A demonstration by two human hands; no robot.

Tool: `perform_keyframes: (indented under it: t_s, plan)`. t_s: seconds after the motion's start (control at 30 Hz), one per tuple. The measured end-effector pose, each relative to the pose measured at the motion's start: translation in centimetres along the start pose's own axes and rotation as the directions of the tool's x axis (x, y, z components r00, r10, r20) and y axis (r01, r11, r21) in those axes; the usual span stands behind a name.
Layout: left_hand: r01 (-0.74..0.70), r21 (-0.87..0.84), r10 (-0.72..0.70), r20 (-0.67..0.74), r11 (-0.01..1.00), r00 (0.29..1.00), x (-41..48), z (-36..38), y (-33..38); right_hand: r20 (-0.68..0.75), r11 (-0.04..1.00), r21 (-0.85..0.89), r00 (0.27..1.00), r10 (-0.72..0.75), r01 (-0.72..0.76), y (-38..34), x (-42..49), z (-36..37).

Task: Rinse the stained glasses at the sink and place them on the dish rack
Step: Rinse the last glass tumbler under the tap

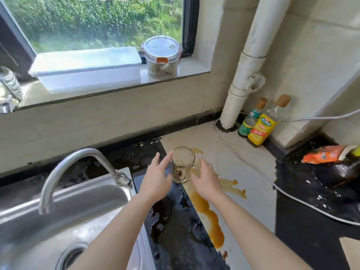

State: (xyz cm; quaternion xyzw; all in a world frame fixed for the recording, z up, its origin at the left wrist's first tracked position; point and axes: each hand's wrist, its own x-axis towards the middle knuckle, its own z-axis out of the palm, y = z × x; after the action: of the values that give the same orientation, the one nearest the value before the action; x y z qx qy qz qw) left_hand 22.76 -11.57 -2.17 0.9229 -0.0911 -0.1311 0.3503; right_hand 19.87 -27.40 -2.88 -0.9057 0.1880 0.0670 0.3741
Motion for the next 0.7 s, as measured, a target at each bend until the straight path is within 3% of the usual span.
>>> perform_keyframes:
  t_s: [0.2, 0.33, 0.5, 0.7]
  plan:
    - [-0.121, 0.0, 0.121, 0.034, 0.993, 0.992, 0.7, 0.7, -0.2, -0.036, 0.999, 0.008, 0.999, -0.041, 0.041, 0.5, 1.0, 1.5]
    - [-0.058, -0.055, 0.058, -0.006, 0.997, 0.998, -1.2, 0.0, -1.2, -0.026, 0.992, -0.039, 0.993, -0.118, 0.116, 0.2, -0.5, 1.8]
    - [-0.037, -0.252, 0.022, -0.063, 0.967, 0.998, -7.1, -1.9, -3.9, 0.034, 0.969, -0.091, 0.973, -0.228, 0.23, -1.3, -4.9, 2.4]
    - [0.045, -0.511, -0.056, -0.005, 0.858, 0.998, -12.3, -5.3, -9.9, 0.241, 0.943, -0.001, 0.916, -0.322, 0.332, -5.9, -11.1, 5.3]
